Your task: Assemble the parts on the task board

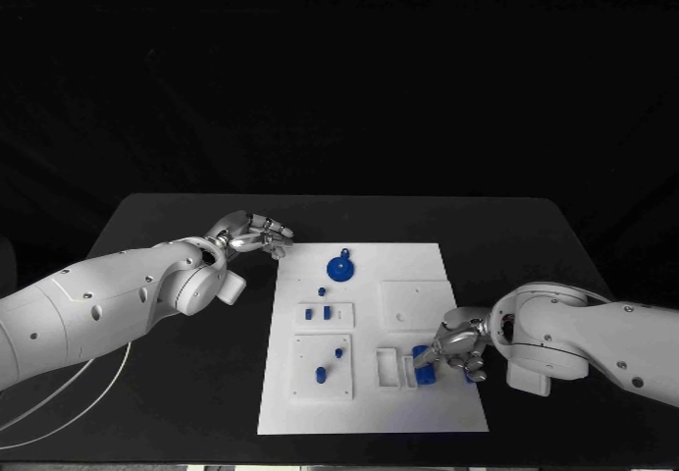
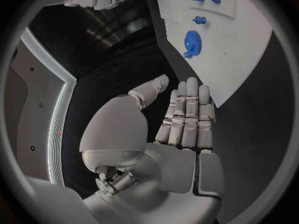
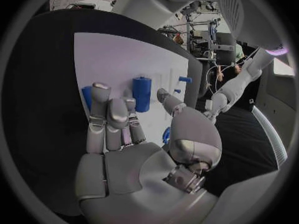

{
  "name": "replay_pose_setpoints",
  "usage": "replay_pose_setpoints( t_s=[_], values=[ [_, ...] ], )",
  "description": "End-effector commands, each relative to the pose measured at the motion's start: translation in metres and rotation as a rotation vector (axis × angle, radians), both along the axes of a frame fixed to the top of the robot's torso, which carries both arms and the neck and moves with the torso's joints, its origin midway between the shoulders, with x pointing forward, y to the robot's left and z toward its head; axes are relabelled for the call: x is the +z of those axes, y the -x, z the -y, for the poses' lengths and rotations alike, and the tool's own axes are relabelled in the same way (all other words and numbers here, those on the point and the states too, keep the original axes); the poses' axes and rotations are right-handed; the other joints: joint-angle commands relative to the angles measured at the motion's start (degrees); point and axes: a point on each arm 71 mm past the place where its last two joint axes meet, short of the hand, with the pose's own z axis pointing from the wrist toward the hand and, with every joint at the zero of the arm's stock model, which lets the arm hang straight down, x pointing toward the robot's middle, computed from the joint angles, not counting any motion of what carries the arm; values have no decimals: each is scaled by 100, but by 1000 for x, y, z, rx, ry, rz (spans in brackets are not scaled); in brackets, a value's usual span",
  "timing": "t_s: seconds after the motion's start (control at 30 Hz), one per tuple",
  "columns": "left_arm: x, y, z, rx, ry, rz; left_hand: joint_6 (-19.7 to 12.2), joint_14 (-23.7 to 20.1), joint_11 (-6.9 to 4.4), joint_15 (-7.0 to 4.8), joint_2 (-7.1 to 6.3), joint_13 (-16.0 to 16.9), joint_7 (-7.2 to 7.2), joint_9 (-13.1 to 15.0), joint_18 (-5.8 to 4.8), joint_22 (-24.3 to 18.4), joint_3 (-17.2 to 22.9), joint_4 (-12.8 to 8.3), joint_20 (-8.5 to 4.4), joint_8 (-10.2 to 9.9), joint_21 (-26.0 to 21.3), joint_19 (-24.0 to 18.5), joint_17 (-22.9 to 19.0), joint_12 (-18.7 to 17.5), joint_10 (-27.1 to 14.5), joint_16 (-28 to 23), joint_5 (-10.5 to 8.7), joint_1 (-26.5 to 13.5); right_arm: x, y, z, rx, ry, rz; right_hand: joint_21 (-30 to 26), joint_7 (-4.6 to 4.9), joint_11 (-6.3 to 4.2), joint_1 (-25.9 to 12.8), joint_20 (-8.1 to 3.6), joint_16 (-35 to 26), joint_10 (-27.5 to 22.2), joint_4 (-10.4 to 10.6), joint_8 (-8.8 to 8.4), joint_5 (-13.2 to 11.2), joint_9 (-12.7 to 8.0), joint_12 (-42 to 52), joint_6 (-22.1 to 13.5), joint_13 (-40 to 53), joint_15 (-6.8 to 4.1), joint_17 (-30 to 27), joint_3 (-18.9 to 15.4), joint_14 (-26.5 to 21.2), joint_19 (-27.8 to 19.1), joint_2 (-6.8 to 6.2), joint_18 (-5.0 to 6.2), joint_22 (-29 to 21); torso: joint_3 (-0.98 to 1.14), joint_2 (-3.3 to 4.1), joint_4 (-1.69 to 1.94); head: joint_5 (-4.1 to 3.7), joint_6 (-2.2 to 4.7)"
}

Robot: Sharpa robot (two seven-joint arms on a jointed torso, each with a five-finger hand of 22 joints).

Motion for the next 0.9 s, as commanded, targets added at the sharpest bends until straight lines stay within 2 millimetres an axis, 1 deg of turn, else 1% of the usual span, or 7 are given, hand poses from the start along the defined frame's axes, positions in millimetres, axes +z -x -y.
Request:
replay_pose_setpoints(
  t_s=[0.03, 0.17, 0.37, 0.6, 0.7, 0.77, 0.9],
  values=[
    [1, 0, 1, -6, 13, 5, -39, 22, 9, 21, -2, -7, 10, -9, 65, 7, 6, 35, 39, 25, -19, -7, 7, -37, -38, -28, -38, -44, -6, 1, 1, -3, 26, 18, 44, 13, 16, 158, -80, 28, 35, -137, -54, -5, -107, 39, -7, 23, 30, 14, 16, 3, 47, 17, 131, 126, 2, 1, -4, 7, -15],
    [1, 0, 1, -6, 13, 5, -39, 23, 8, 20, -2, -7, 9, -9, 65, 9, 6, 37, 38, 26, -20, -7, 10, -37, -38, -30, -40, -44, -9, 2, -3, -1, 24, 14, 71, 16, 20, 406, -72, 30, 50, -353, -57, -6, -114, 34, 1, 52, 34, 23, 88, 9, 52, 20, 130, 122, 0, 2, -5, 16, -31],
    [1, 1, 1, -6, 13, 4, -39, 24, 8, 20, -3, -7, 8, -10, 67, 12, 7, 40, 37, 27, -22, -6, 17, -37, -37, -34, -44, -44, -10, 3, -4, -2, 24, 21, 106, -8, -2, 571, -33, 27, 90, -584, -13, -6, -106, 16, 109, 90, 17, 34, 111, 19, 46, 191, 132, 116, -3, 0, -3, 24, -43],
    [1, 1, 0, -6, 12, 1, -40, 25, 8, 19, -4, -8, 7, -11, 68, 14, 8, 40, 36, 27, -24, -6, 22, -38, -38, -38, -47, -41, -10, 1, -3, -21, 21, 42, 125, -61, -51, 675, -5, 16, 143, -681, 73, -8, -80, -12, 295, 115, -27, 37, 238, 30, 49, 359, 131, 107, -4, 0, -4, 36, -46],
    [1, 1, 0, -7, 12, 0, -41, 25, 8, 19, -5, -8, 7, -11, 68, 15, 8, 41, 36, 27, -24, -6, 24, -38, -38, -40, -48, -41, -9, 1, -2, -25, 11, 39, 131, -80, -68, 633, 11, 10, 163, -673, 98, -5, -72, -29, 355, 123, -43, 37, 256, 34, 49, 346, 131, 104, -4, -1, -6, 33, -43],
    [1, 1, 0, -6, 12, 0, -41, 25, 8, 19, -5, -8, 7, -11, 68, 15, 8, 41, 36, 27, -24, -6, 25, -38, -38, -41, -48, -40, -9, 2, -2, -34, 0, 37, 136, -90, -75, 482, 29, 3, 177, -616, 103, 192, -76, -52, 388, 131, -48, 36, 200, 40, 46, 249, 132, 101, -4, 0, -7, 32, -41],
    [1, 1, 0, -7, 12, 0, -42, 25, 7, 19, -5, -8, 7, -11, 68, 16, 10, 41, 36, 28, -25, -6, 27, -38, -38, -43, -48, -39, -8, 4, 0, -56, -18, 27, 147, -109, -96, 415, 28, -3, 204, -623, 121, 274, -74, -76, 453, 151, -69, 38, 164, 48, 48, 280, 132, 100, -2, 1, -10, 38, -35]
  ],
)
